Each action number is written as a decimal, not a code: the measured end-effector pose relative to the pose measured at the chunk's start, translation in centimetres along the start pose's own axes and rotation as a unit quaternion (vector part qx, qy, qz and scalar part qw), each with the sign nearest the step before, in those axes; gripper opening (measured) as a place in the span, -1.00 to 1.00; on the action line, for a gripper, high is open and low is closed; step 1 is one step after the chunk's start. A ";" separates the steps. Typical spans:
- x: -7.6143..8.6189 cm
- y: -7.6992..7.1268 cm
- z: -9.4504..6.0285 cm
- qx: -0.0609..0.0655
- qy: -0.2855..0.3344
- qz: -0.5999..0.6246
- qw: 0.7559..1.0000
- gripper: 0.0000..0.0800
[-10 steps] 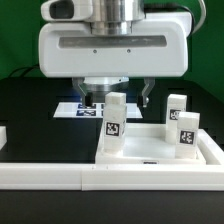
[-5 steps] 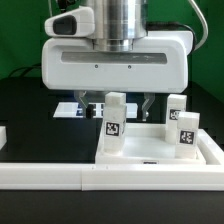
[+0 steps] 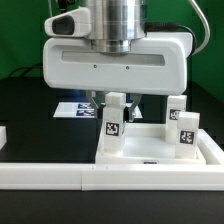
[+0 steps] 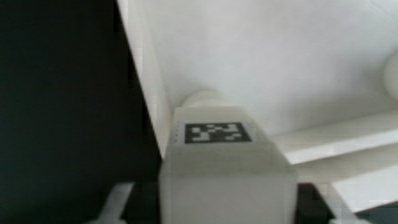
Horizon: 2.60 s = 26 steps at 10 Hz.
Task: Assemble square table
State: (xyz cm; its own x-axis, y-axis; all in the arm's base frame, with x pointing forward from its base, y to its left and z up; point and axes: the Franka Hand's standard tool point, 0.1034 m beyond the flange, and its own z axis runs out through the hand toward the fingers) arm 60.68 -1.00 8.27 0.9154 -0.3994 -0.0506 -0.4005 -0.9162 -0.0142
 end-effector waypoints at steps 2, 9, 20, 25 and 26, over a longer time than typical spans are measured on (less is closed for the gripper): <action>0.0 0.0 0.0 0.001 0.000 0.064 0.998 -0.28; 0.7 -1.3 0.2 0.039 0.022 0.441 0.896 -0.27; 0.3 -2.6 0.4 0.065 0.020 0.522 0.850 0.48; -0.4 -4.6 0.2 0.038 0.050 0.254 0.965 0.62; -0.2 -4.3 0.2 0.034 0.053 0.189 0.980 0.62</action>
Offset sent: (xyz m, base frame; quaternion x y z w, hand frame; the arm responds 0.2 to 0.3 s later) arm -0.0071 -0.0257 -0.0299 -0.0032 0.0635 0.2507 0.9660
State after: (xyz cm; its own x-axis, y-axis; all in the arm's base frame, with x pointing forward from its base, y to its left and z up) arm 62.21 3.03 8.13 0.6985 -0.7146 0.0388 -0.7105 -0.6990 -0.0814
